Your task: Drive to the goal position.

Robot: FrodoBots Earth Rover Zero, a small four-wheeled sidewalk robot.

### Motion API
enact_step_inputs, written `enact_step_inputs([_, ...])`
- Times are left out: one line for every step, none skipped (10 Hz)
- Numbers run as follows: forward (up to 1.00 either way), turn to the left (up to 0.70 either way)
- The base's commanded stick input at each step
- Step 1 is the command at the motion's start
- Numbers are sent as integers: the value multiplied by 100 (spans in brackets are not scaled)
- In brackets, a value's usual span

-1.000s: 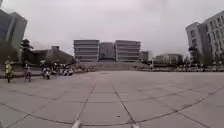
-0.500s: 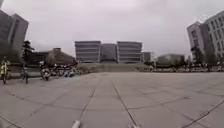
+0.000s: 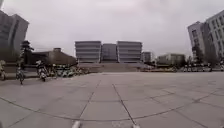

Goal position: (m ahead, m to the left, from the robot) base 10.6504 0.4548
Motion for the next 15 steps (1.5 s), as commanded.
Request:
enact_step_inputs([70, 0])
enact_step_inputs([70, 0])
enact_step_inputs([70, 0])
enact_step_inputs([70, 0])
enact_step_inputs([70, 0])
enact_step_inputs([70, 0])
enact_step_inputs([70, 0])
enact_step_inputs([70, 0])
enact_step_inputs([70, 0])
enact_step_inputs([70, 0])
enact_step_inputs([70, 0])
enact_step_inputs([70, 0])
enact_step_inputs([70, 0])
enact_step_inputs([70, 0])
enact_step_inputs([70, 0])
